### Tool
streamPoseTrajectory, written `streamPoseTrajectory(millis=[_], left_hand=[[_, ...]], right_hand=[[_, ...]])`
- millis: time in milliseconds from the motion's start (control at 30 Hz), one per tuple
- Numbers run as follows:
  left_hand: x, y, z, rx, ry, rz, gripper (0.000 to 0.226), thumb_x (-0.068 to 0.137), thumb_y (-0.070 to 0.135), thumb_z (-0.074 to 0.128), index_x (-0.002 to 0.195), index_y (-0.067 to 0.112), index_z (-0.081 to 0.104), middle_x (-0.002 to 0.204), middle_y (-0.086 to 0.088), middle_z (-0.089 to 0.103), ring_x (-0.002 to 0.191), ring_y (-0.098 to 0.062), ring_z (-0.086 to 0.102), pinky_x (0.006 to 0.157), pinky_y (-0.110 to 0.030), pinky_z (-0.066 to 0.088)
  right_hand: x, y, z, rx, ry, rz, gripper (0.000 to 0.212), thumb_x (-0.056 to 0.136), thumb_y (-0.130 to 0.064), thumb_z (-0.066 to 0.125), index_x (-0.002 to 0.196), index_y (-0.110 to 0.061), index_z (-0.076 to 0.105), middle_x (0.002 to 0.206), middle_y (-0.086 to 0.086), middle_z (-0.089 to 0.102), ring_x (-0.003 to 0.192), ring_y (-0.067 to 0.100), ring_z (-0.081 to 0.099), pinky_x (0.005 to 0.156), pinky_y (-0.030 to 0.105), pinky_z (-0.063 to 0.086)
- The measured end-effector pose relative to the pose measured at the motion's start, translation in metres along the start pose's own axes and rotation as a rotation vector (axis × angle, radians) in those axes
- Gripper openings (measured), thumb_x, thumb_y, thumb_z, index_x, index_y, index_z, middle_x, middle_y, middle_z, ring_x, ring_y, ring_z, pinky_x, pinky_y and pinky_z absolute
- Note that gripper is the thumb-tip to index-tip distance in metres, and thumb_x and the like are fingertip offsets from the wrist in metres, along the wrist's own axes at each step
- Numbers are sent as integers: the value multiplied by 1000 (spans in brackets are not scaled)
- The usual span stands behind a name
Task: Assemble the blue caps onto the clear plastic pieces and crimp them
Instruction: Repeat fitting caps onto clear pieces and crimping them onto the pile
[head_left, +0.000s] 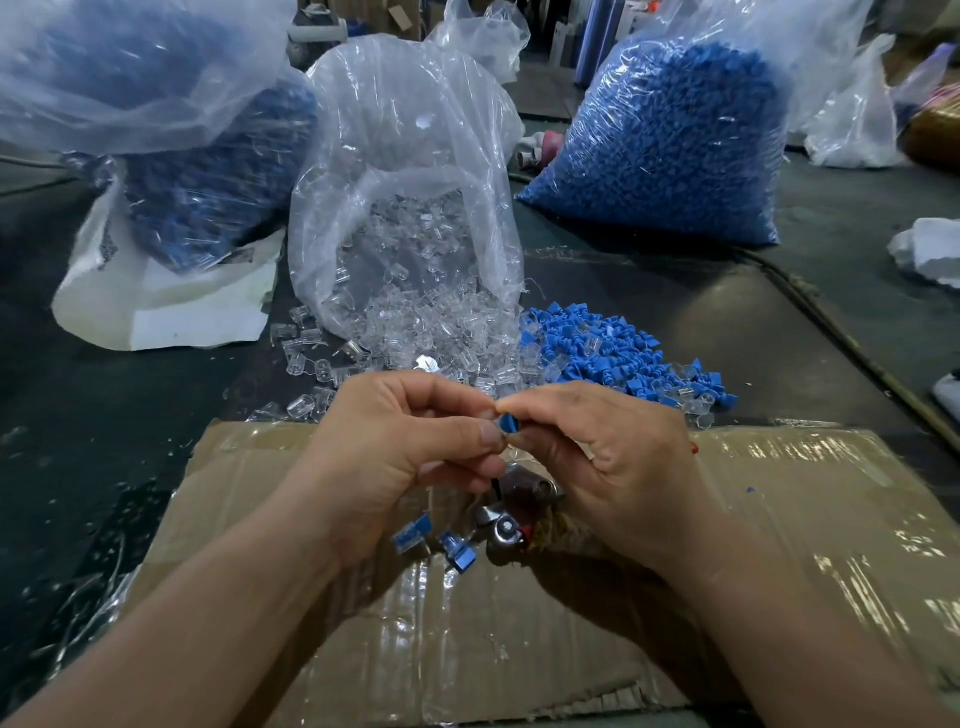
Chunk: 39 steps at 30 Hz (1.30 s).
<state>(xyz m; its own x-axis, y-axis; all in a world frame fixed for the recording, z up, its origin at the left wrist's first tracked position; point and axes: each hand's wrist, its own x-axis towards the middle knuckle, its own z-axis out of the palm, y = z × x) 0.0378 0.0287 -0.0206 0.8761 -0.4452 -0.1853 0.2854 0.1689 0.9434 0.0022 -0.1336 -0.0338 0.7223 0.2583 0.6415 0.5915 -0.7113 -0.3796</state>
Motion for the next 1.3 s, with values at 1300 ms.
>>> streamPoseTrajectory(millis=[1300], left_hand=[[13, -11, -14, 44, 132, 99, 10, 55, 11, 68, 60, 18, 71, 62, -9, 67, 52, -15, 64, 47, -23, 51]], right_hand=[[-1, 20, -39, -232, -826, 433, 48, 59, -49, 60, 104, -37, 55, 88, -20, 44, 83, -4, 41, 68, 16, 36]])
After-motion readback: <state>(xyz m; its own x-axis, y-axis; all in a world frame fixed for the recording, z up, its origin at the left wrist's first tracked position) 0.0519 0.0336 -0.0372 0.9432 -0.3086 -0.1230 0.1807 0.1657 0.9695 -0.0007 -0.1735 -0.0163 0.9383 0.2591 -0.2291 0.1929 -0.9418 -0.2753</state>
